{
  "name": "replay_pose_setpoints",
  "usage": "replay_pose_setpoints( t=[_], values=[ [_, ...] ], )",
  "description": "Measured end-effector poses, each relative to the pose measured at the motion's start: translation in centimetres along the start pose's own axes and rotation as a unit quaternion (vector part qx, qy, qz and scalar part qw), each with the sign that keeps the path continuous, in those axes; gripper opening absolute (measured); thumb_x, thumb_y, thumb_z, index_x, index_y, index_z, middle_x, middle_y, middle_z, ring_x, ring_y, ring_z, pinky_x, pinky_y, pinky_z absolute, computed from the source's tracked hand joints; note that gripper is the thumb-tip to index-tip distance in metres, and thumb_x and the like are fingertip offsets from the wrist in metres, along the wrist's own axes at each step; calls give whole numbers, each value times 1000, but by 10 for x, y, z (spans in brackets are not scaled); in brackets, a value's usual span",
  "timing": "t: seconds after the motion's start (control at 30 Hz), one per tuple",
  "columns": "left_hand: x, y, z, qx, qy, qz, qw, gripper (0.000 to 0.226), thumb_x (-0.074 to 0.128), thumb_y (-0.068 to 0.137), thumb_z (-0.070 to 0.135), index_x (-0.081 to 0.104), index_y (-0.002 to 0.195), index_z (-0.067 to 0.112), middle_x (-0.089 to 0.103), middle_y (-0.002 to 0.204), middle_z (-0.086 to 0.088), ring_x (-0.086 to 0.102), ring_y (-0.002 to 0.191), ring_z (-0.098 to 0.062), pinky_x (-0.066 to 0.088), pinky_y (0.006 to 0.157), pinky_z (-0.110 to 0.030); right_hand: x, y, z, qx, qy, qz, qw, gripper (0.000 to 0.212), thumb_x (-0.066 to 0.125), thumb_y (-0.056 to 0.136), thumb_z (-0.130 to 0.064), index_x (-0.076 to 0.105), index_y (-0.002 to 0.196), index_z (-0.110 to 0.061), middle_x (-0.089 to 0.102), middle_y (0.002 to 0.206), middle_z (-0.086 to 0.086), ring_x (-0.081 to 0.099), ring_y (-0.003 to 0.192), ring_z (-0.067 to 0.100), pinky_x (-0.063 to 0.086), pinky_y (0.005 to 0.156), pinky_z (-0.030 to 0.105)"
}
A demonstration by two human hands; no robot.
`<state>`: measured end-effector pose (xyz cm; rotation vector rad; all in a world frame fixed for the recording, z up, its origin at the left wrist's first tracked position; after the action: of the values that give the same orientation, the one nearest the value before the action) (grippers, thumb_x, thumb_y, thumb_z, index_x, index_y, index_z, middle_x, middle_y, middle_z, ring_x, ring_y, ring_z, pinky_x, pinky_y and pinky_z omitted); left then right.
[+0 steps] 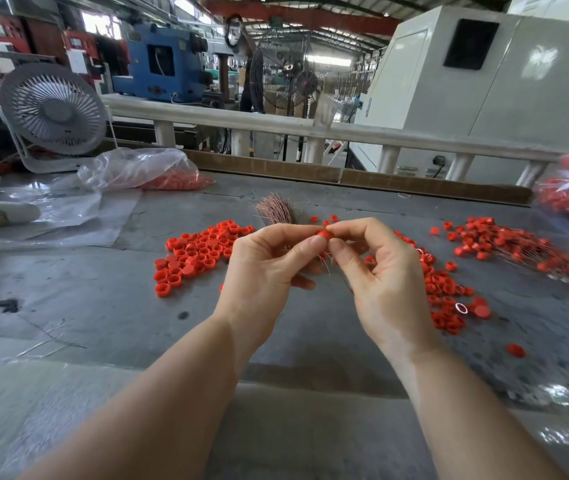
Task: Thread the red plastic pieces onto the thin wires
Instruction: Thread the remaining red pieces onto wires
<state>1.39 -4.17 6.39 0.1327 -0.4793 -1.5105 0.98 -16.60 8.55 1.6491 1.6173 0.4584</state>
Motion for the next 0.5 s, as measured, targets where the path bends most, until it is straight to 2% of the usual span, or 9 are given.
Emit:
replay_pose_setpoints(
  t=[0.13,0.33,0.5],
  values=[
    [0,-1,2,17,27,-1,999,8,64,80,5,70,83,11,66,61,0,59,53,-7,49,48,-19,0,0,-1,-3,5,-1,1000,17,61,87,-14,60,83,-30,58,64,-20,51,52,-4,32,52,5],
    [1,-1,3,33,48,-3,998,5,64,81,4,68,80,7,62,55,2,57,51,-6,47,47,-18,0,-1,-1,-3,16,-9,1000,9,60,86,-18,60,83,-26,57,62,-18,51,51,-1,33,51,6],
    [2,-1,5,45,52,-10,998,10,62,82,2,66,76,9,61,54,3,57,50,-6,47,48,-17,1,-2,-2,3,21,-19,1000,18,62,87,-14,58,80,-31,59,67,-19,53,53,0,36,53,8]
  ],
)
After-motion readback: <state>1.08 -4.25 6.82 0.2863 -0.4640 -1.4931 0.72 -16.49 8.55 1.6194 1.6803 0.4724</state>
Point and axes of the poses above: each hand's wrist, its own y-axis towards the middle knuckle, its own x-axis out of the palm, z = x × y, the point moved 7 cm from there along y, towards the middle knuckle
